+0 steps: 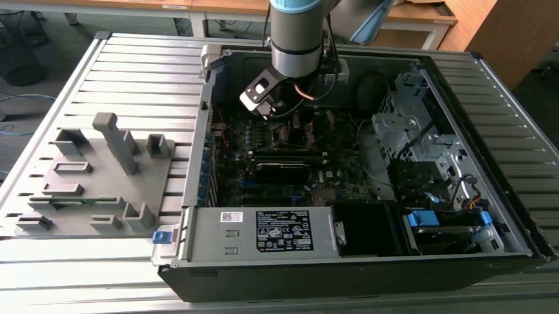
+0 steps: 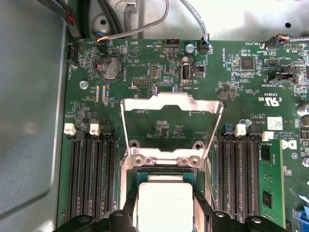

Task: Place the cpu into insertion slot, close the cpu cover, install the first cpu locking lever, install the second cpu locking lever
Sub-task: 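Place the cpu into insertion slot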

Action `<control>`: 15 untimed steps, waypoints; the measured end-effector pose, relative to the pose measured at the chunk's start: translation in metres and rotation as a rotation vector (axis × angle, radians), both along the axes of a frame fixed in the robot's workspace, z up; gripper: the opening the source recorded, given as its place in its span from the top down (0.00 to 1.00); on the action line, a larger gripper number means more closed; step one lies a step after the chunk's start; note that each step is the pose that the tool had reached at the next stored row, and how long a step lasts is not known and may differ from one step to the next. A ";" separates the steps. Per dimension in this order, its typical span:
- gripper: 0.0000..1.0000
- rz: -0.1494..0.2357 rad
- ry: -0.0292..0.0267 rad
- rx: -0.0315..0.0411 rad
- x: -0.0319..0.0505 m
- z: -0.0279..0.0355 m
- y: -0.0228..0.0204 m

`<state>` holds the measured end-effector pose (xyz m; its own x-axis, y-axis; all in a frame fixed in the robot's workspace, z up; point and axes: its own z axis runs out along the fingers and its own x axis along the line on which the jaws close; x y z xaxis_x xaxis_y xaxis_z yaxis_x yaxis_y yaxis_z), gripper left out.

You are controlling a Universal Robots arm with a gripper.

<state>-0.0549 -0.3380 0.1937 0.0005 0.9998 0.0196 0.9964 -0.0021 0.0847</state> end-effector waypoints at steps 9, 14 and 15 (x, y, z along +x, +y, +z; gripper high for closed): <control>0.46 0.000 0.0001 -0.0003 0.0001 -0.0013 0.0000; 0.46 0.000 0.0003 -0.0006 0.0001 -0.0035 -0.0001; 0.46 0.000 0.0002 -0.0004 0.0001 -0.0036 0.0000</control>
<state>-0.0548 -0.3381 0.1900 0.0005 0.9998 0.0192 0.9964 -0.0021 0.0845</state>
